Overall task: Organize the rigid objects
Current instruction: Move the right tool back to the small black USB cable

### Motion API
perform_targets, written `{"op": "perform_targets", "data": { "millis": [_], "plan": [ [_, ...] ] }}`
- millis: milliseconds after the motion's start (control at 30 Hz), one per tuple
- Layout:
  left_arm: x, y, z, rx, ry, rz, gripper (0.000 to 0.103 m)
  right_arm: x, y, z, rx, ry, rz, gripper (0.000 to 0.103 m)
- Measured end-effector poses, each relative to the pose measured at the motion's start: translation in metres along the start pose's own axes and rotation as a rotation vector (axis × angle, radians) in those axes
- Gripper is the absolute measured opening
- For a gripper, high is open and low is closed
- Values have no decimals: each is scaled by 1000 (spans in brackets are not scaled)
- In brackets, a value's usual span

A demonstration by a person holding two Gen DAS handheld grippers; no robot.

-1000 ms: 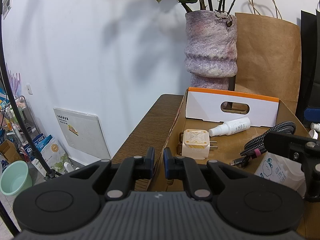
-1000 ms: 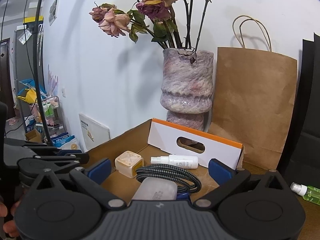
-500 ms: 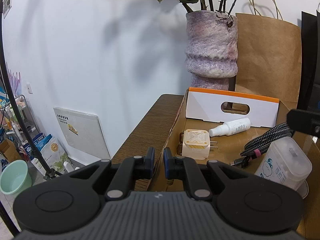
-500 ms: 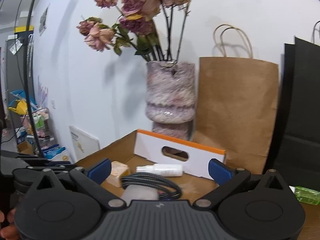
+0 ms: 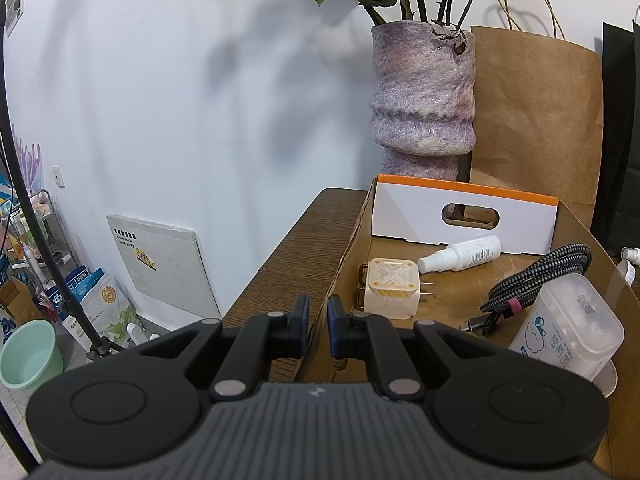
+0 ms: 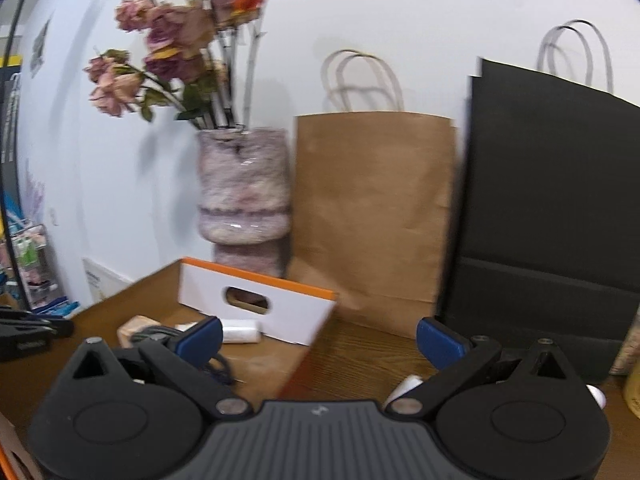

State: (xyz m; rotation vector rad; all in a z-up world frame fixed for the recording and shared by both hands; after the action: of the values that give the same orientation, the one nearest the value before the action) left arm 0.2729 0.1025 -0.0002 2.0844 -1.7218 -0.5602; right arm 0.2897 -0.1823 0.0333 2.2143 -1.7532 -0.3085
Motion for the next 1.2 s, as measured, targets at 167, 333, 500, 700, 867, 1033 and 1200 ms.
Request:
{"op": "perform_targets", "data": {
  "millis": [167,333,500,700,867,1033,1200],
  "plan": [
    [0,0,0,0,0,0,11,27,1,12,-32,-20,54,103],
    [0,0,0,0,0,0,11,39,-6,32,-101,-24,78,103],
    [0,0,0,0,0,0,11,38,-19,54,-185,-9,85,103],
    [0,0,0,0,0,0,11,35,-38,73,-293,-1,80,103],
    [0,0,0,0,0,0,11,35,-45,81,-342,-6,74,103],
    [0,0,0,0,0,0,11,46,-46,85,-332,-83,58,103],
    [0,0,0,0,0,0,11,45,-46,85,-332,-83,58,103]
  ]
}}
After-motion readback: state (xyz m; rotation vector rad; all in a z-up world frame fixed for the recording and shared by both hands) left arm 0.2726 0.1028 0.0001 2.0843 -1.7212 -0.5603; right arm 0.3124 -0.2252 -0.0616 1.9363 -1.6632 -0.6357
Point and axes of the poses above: each gripper's, at about its wrist camera, not at the fingertips, and y roughly against the way its jaws point, x to its right, z to its underside, the point moved 3 cm from there along -y, roughly the way its jaws point
